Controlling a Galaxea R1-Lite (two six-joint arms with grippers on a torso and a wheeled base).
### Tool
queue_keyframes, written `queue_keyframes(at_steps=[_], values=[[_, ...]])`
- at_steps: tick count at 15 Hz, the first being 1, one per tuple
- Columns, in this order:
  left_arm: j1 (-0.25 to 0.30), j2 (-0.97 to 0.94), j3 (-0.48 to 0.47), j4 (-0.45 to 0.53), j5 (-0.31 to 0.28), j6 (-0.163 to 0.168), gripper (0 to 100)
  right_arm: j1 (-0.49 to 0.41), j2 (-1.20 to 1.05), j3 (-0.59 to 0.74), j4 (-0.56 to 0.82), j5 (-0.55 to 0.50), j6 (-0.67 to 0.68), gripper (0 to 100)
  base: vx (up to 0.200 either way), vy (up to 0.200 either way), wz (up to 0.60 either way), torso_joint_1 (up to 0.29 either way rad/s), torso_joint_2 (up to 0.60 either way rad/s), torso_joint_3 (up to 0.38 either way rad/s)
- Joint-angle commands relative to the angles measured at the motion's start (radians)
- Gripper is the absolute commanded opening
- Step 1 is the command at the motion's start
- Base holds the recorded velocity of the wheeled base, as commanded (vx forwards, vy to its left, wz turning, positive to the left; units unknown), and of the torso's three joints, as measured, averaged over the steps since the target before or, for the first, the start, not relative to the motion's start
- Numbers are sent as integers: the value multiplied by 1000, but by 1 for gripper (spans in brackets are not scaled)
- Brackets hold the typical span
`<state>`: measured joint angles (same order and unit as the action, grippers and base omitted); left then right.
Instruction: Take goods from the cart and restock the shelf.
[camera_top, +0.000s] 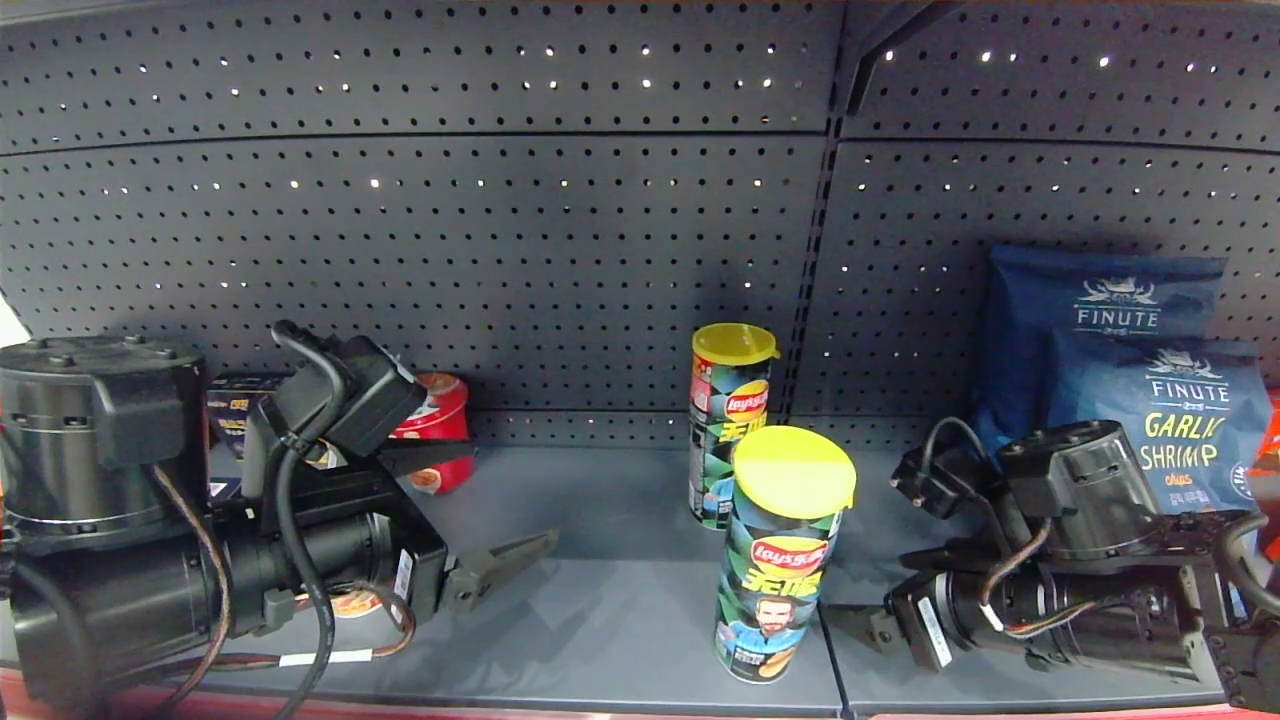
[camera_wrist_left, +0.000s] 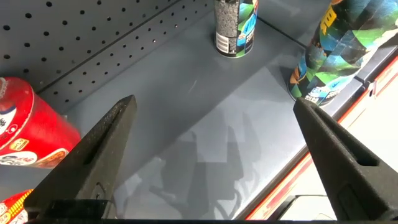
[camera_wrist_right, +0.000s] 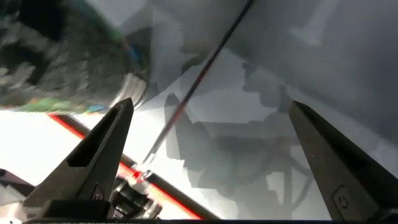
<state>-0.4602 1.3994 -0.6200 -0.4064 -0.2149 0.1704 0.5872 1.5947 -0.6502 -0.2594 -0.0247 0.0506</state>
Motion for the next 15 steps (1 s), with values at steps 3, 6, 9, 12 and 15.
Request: queue_keyframes(at_steps=[3,6,9,12,15], values=[[0,1,0,0,-1,0,100,-4,13,-12,-1,0,0,100,0,0,0,0,0,0],[0,1,-1,0,0,0,100,3,27,-28,-8,2,0,100,0,0,0,0,0,0],[0,0,6,0,0,-2,100,8,30,-28,-8,2,0,100,0,0,0,0,0,0],[0,-2,23,0,0,0,100,20,34,-29,-8,2,0,100,0,0,0,0,0,0],[0,-10,37,0,0,-2,100,28,42,-37,-8,2,0,100,0,0,0,0,0,0]])
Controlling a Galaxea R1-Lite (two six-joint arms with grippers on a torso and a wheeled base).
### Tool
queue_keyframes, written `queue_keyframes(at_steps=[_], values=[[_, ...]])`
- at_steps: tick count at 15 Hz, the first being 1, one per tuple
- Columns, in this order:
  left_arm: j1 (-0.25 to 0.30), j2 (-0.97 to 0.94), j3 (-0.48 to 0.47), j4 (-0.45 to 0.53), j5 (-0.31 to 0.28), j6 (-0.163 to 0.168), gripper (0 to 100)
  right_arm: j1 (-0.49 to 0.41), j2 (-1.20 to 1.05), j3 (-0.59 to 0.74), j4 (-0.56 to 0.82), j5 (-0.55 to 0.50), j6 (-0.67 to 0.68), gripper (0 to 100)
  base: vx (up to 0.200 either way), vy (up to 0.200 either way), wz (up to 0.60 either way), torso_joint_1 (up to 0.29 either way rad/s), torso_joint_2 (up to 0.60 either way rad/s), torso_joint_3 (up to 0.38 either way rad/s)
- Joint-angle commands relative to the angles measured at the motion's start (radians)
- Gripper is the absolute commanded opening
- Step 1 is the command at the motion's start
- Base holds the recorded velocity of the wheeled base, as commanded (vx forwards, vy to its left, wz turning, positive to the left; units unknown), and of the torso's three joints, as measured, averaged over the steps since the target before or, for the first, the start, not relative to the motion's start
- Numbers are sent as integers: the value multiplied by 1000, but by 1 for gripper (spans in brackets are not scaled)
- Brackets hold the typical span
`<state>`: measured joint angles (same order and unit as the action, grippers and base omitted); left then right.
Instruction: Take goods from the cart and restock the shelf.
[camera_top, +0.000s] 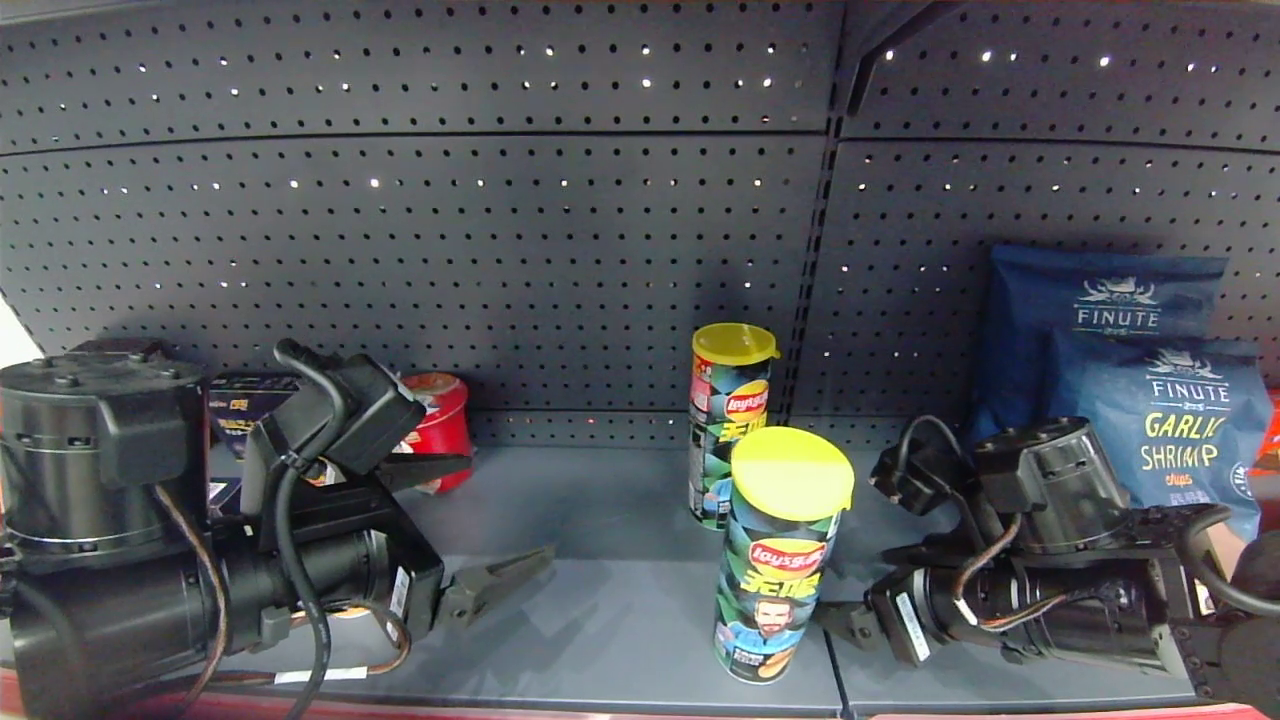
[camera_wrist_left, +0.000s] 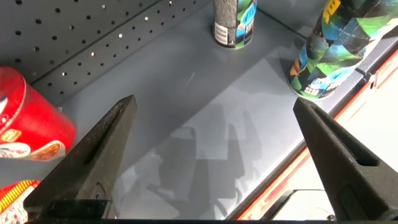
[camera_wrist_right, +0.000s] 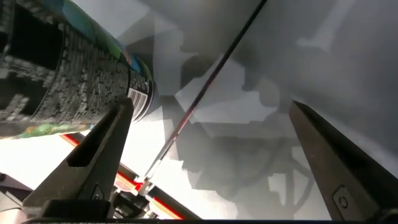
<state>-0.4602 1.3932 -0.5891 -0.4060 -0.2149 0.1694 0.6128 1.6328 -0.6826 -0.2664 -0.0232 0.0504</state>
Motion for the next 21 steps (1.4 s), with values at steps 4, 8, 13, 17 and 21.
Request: queue_keyframes(at_steps=[4,8,13,17,21], values=[[0,-3,6,-1,0,-1,100,16,24,-31,-1,0,0,100,0,0,0,0,0,0],[2,-3,6,-1,0,-1,100,21,25,-31,-1,0,0,100,0,0,0,0,0,0],[2,-3,6,-1,0,-1,100,27,36,-35,-2,0,0,100,0,0,0,0,0,0],[2,-3,6,-1,0,-1,100,33,39,-45,-1,0,0,100,0,0,0,0,0,0],[15,-3,6,-2,-3,-1,100,33,16,-32,-1,-1,23,100,0,0,0,0,0,0]])
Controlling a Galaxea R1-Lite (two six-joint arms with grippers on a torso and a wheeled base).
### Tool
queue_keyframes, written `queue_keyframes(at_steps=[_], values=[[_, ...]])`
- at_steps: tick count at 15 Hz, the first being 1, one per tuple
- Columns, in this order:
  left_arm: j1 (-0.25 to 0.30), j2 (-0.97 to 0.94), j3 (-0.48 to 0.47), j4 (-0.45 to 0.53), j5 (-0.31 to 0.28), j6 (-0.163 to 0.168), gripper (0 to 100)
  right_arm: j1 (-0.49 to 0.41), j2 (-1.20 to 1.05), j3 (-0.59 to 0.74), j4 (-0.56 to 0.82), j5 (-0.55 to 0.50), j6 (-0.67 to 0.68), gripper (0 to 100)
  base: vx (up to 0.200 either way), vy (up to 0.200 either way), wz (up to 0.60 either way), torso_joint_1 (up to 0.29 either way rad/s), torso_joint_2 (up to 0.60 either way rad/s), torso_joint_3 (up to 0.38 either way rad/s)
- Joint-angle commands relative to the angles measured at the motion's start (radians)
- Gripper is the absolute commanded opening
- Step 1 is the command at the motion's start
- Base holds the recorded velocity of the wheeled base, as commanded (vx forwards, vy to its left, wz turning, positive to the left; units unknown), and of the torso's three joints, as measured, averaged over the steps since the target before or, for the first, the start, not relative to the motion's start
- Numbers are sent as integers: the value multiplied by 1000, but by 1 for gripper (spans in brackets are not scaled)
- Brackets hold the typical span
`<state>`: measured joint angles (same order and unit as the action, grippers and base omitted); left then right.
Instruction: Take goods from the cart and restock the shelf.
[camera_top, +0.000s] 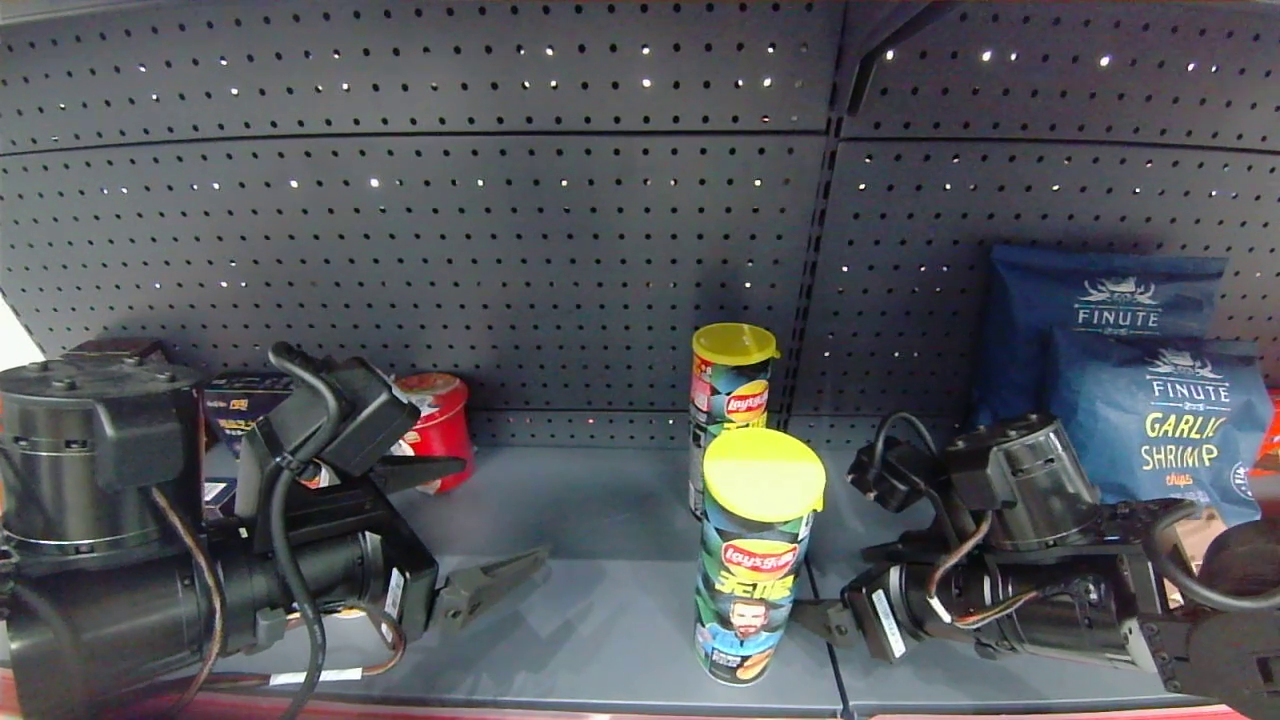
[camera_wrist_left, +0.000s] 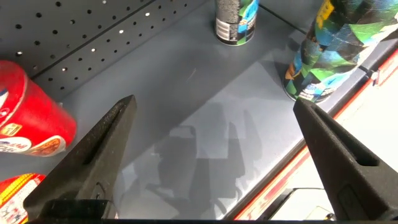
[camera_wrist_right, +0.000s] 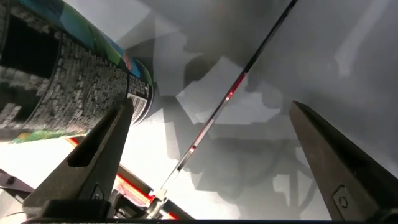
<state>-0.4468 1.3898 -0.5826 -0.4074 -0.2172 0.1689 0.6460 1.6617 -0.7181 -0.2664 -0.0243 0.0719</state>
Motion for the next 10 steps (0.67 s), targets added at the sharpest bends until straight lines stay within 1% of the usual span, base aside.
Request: queue_keyframes(at_steps=[1,5,7,8,10], values=[[2,0,-2,-1,-1,0,100,-2,-30,8,1,-5,3,100,0,0,0,0,0,0],[0,-9,4,-1,1,1,100,-9,-143,83,6,-8,9,100,0,0,0,0,0,0],[-3,-20,46,-21,-4,3,100,-11,-174,92,10,-14,9,100,0,0,0,0,0,0],[-1,-23,86,-57,-5,1,100,-8,-180,94,10,-26,9,100,0,0,0,0,0,0],[-1,-69,116,-57,-5,1,100,-8,-209,100,12,-28,11,100,0,0,0,0,0,0]])
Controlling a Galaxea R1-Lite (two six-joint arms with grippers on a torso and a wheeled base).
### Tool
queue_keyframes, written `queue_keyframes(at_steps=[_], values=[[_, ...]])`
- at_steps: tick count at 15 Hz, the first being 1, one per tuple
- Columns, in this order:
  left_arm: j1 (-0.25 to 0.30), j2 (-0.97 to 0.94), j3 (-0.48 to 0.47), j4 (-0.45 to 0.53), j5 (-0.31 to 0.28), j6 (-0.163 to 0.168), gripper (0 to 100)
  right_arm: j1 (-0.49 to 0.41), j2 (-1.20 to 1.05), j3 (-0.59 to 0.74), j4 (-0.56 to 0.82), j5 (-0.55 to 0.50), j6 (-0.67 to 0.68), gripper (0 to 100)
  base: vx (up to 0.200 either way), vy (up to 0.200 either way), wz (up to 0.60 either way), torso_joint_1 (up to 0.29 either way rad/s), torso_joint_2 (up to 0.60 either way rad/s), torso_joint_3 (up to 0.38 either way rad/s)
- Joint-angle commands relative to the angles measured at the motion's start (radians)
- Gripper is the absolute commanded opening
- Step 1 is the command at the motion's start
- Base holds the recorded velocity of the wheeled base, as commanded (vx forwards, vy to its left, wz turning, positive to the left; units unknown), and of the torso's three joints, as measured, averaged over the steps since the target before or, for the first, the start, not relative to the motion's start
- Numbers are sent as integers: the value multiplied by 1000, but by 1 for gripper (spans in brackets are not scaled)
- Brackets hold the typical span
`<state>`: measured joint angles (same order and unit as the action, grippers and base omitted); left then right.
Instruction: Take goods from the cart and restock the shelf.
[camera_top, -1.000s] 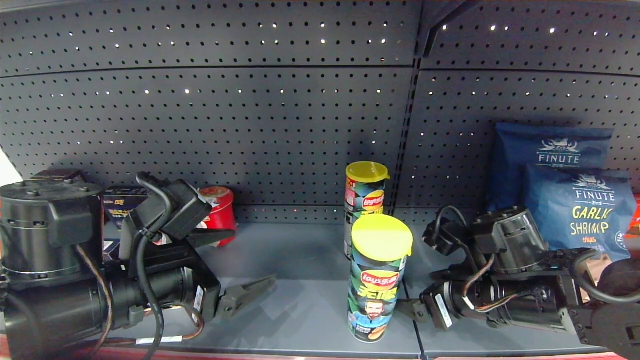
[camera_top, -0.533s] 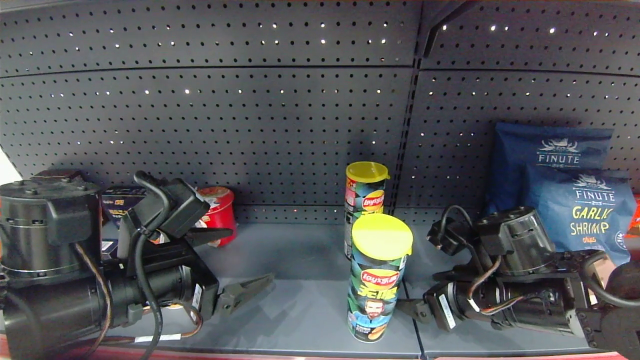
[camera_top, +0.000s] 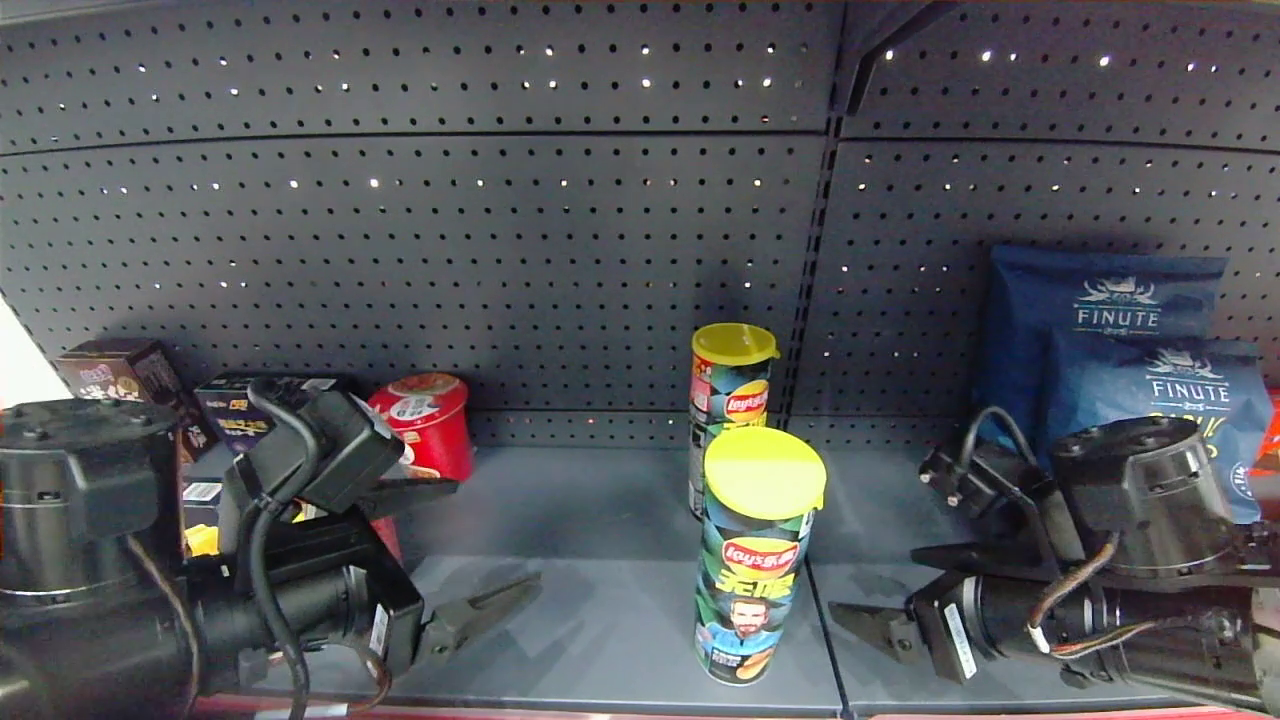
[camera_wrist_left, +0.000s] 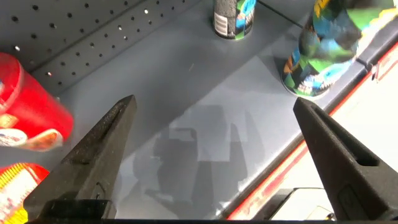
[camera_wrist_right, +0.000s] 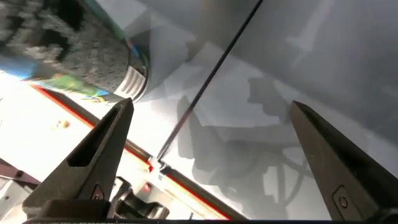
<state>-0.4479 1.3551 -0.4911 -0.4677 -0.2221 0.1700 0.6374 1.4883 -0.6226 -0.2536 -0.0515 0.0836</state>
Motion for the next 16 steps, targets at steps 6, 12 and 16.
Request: queue_keyframes(at_steps=[6,12,16], values=[[-3,-134,89,14,1,-1,100,2,-126,20,48,-37,27,100,0,0,0,0,0,0],[11,-280,140,15,10,-14,100,-25,-232,90,51,-42,28,100,0,0,0,0,0,0],[146,-464,124,81,44,-29,100,-206,-464,136,109,-42,33,100,0,0,0,0,0,0]])
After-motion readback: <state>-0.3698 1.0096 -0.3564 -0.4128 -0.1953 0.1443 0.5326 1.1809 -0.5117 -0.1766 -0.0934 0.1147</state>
